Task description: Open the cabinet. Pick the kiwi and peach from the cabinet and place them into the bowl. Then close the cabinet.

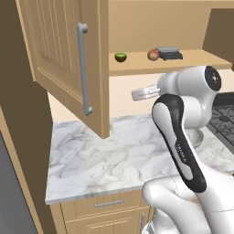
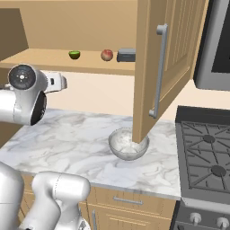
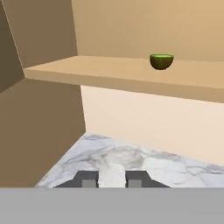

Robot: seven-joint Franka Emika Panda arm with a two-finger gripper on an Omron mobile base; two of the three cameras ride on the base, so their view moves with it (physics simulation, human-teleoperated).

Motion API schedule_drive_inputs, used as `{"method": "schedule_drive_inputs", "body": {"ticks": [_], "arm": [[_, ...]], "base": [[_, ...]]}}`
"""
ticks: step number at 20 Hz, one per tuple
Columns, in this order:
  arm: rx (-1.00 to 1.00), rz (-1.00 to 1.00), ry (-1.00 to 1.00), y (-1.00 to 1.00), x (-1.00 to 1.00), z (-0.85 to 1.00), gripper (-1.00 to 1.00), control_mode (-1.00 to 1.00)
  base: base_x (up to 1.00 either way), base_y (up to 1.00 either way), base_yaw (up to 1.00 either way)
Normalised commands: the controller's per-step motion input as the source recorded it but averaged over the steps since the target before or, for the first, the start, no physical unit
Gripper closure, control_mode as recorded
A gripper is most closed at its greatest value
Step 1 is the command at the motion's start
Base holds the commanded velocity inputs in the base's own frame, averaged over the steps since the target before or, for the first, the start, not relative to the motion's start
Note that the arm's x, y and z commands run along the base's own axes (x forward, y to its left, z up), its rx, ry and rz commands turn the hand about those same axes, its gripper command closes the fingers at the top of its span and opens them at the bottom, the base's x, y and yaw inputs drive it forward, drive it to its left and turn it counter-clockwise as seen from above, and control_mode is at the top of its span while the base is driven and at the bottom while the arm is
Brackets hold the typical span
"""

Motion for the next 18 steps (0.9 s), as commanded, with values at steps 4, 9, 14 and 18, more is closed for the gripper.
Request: {"method": "schedule_drive_inputs", "body": {"ticks": [4,9,14,18], "arm": [[0.00,-0.12,0.03,-0.03,0.02,0.00,-1.00,-1.00],[0.00,-0.09,0.00,-0.04,0.04,0.00,-1.00,-1.00],[0.00,-0.02,0.03,0.00,0.35,0.00,-1.00,-1.00],[0.00,-0.03,0.02,-0.03,0.39,0.00,-1.00,-1.00]], "base": [[0.00,0.00,0.00],[0.00,0.00,0.00],[0.00,0.00,0.00],[0.00,0.00,0.00]]}}
